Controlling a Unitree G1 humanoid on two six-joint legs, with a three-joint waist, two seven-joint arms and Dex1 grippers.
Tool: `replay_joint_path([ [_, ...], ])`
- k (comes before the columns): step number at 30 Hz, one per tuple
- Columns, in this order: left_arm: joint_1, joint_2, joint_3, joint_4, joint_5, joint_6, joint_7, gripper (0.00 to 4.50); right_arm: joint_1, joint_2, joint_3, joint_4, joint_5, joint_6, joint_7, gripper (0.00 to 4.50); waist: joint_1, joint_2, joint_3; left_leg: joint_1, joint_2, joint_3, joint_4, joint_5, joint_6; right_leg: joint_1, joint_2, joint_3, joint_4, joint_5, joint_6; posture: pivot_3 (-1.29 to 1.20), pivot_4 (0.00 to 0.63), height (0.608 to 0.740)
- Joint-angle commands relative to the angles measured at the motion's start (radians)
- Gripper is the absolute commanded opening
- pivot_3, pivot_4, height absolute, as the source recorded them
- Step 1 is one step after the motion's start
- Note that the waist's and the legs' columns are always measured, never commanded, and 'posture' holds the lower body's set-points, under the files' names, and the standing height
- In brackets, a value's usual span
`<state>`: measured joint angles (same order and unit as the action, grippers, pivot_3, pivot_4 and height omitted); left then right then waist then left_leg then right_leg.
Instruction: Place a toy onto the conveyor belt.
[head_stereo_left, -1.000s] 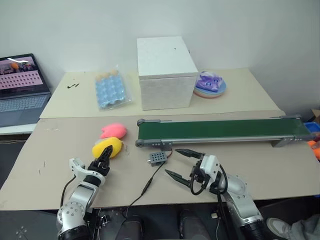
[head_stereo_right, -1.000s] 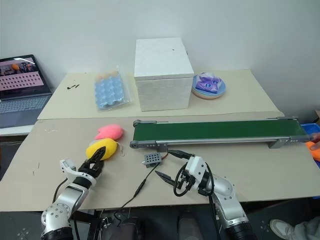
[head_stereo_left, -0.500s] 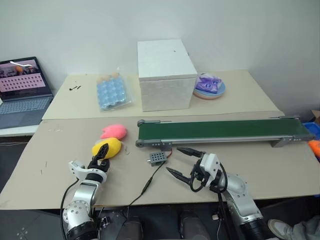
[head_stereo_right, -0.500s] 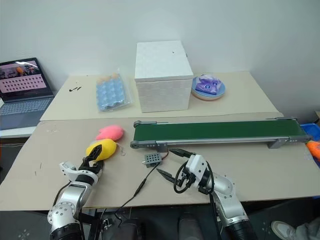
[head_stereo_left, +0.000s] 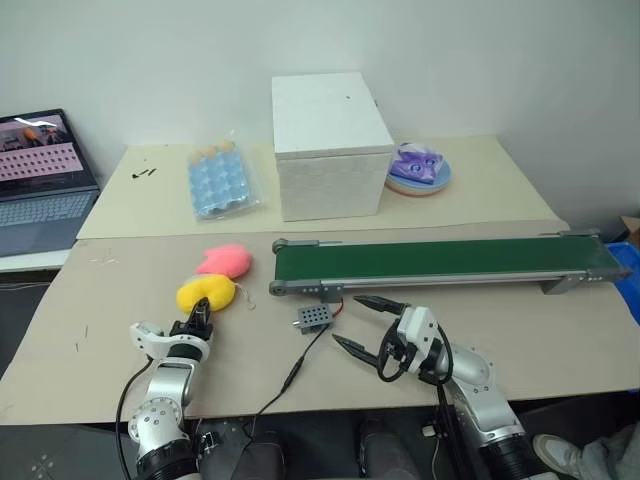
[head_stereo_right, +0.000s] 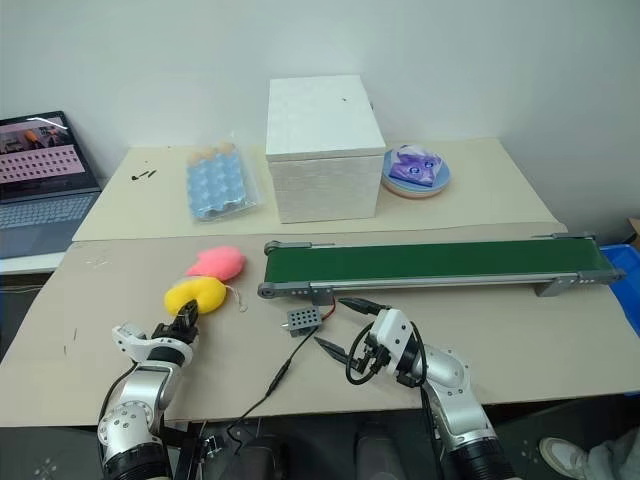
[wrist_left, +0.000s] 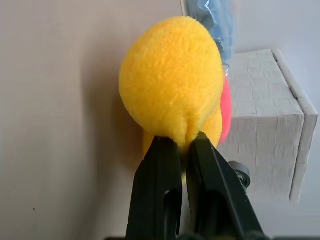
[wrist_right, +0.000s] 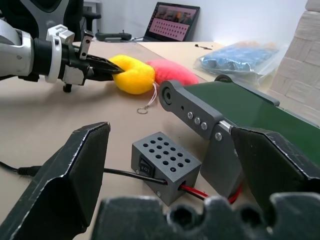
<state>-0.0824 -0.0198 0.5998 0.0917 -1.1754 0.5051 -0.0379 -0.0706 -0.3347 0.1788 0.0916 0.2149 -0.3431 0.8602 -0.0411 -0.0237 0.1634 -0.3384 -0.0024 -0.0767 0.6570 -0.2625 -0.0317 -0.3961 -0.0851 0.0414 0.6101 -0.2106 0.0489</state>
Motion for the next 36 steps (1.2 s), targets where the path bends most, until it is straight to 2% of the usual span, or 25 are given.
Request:
replay_joint_path([
  [1, 0.030, -0.011, -0.034, -0.043, 0.086, -0.066, -0.019, 0.29, -0.016, -0.001, -0.014, 0.000, -0.008, -0.023, -0.014, 4.50, -0.001, -0.001, 0.000, 0.000, 0.000, 0.000, 0.000, 0.000, 0.000, 0.000, 0.000, 0.000, 0.000, 0.000, 0.000, 0.00, 0.150, 0.740],
  [4, 0.054, -0.026, -0.068, -0.132, 0.175, -0.145, -0.016, 0.29, -0.020, -0.002, -0.009, 0.009, -0.019, -0.026, -0.012, 4.50, -0.003, -0.005, 0.003, -0.003, 0.000, 0.000, 0.000, 0.000, -0.001, -0.005, 0.000, 0.000, 0.000, 0.000, 0.000, 0.00, 0.150, 0.740],
  [7, 0.083, -0.018, -0.135, -0.250, 0.337, -0.236, 0.009, 0.29, -0.021, -0.005, -0.008, 0.019, -0.024, -0.029, -0.011, 4.50, 0.000, -0.007, 0.004, -0.014, 0.000, 0.000, 0.000, -0.001, -0.001, -0.014, 0.001, 0.000, -0.001, 0.004, 0.006, 0.00, 0.150, 0.740],
  [9, 0.097, -0.012, -0.179, -0.307, 0.435, -0.265, 0.047, 0.29, -0.022, -0.007, -0.010, 0.026, -0.027, -0.032, -0.011, 4.50, 0.006, -0.007, 0.004, -0.019, 0.000, 0.000, 0.000, -0.001, -0.002, -0.020, 0.001, 0.001, -0.001, 0.005, 0.004, 0.00, 0.150, 0.740],
  [10, 0.101, -0.021, -0.189, -0.329, 0.475, -0.285, 0.076, 0.29, -0.024, -0.007, -0.010, 0.028, -0.027, -0.033, -0.010, 4.50, 0.009, -0.007, 0.004, -0.023, 0.000, 0.000, 0.001, -0.001, -0.003, -0.025, 0.001, 0.001, -0.001, 0.009, -0.002, 0.00, 0.150, 0.740],
  [14, 0.120, -0.036, -0.252, -0.433, 0.671, -0.342, 0.185, 0.29, -0.036, -0.005, -0.013, 0.048, -0.036, -0.041, -0.015, 4.50, 0.023, -0.008, 0.004, -0.026, 0.000, 0.000, 0.002, -0.002, -0.003, -0.026, 0.001, 0.001, -0.002, 0.009, -0.002, 0.00, 0.150, 0.740],
  [16, 0.099, 0.025, -0.307, -0.434, 0.824, -0.369, 0.196, 0.29, -0.040, -0.003, -0.013, 0.050, -0.033, -0.041, -0.018, 4.50, 0.027, -0.008, 0.004, -0.025, 0.000, 0.000, 0.002, -0.002, -0.003, -0.026, 0.001, 0.001, -0.002, 0.008, -0.001, 0.00, 0.150, 0.740],
  [18, 0.057, 0.147, -0.405, -0.401, 1.061, -0.410, 0.194, 0.29, -0.040, 0.001, -0.012, 0.047, -0.029, -0.040, -0.019, 4.50, 0.029, -0.008, 0.005, -0.025, 0.000, 0.000, 0.002, -0.002, -0.003, -0.026, 0.001, 0.000, -0.001, 0.007, 0.002, 0.00, 0.150, 0.740],
  [20, 0.009, 0.245, -0.483, -0.363, 1.219, -0.470, 0.174, 0.29, -0.041, 0.005, -0.008, 0.045, -0.030, -0.039, -0.021, 4.50, 0.030, -0.008, 0.005, -0.025, 0.001, 0.000, 0.002, -0.001, -0.003, -0.026, 0.002, 0.000, -0.001, 0.006, 0.003, 0.00, 0.150, 0.740],
  [23, -0.076, 0.455, -0.652, -0.267, 1.571, -0.624, 0.164, 0.29, -0.043, 0.014, -0.004, 0.043, -0.033, -0.038, -0.028, 4.50, 0.029, -0.007, 0.005, -0.025, 0.001, 0.000, 0.002, -0.001, -0.003, -0.025, 0.002, 0.000, -0.001, 0.008, 0.001, 0.00, 0.150, 0.740],
  [26, -0.136, 0.614, -0.790, -0.136, 1.841, -0.774, 0.220, 0.29, -0.043, 0.024, -0.004, 0.041, -0.038, -0.038, -0.041, 4.50, 0.026, -0.006, 0.005, -0.024, 0.001, 0.000, 0.001, -0.002, -0.003, -0.026, 0.002, 0.001, -0.002, 0.010, -0.002, 0.00, 0.150, 0.740],
  [29, -0.201, 0.725, -0.895, 0.011, 2.027, -0.896, 0.305, 0.29, -0.041, 0.029, -0.011, 0.031, -0.034, -0.035, -0.059, 4.50, 0.019, -0.005, 0.006, -0.024, 0.001, 0.001, 0.000, -0.002, -0.003, -0.027, 0.002, 0.001, -0.001, 0.010, -0.002, 0.00, 0.150, 0.740],
  [31, -0.256, 0.767, -0.952, 0.131, 2.098, -0.969, 0.354, 0.29, -0.041, 0.029, -0.017, 0.027, -0.031, -0.032, -0.064, 4.50, 0.020, -0.005, 0.006, -0.024, 0.001, 0.001, 0.000, -0.002, -0.003, -0.028, 0.002, 0.001, 0.000, 0.009, -0.002, 0.00, 0.150, 0.740],
  [36, -0.395, 0.798, -1.045, 0.342, 2.200, -1.094, 0.461, 0.29, -0.039, 0.026, -0.023, 0.029, -0.030, -0.034, -0.076, 4.50, 0.030, -0.005, 0.007, -0.024, 0.001, 0.001, 0.000, -0.002, -0.002, -0.028, 0.002, 0.000, 0.001, 0.008, 0.001, 0.00, 0.150, 0.740],
])
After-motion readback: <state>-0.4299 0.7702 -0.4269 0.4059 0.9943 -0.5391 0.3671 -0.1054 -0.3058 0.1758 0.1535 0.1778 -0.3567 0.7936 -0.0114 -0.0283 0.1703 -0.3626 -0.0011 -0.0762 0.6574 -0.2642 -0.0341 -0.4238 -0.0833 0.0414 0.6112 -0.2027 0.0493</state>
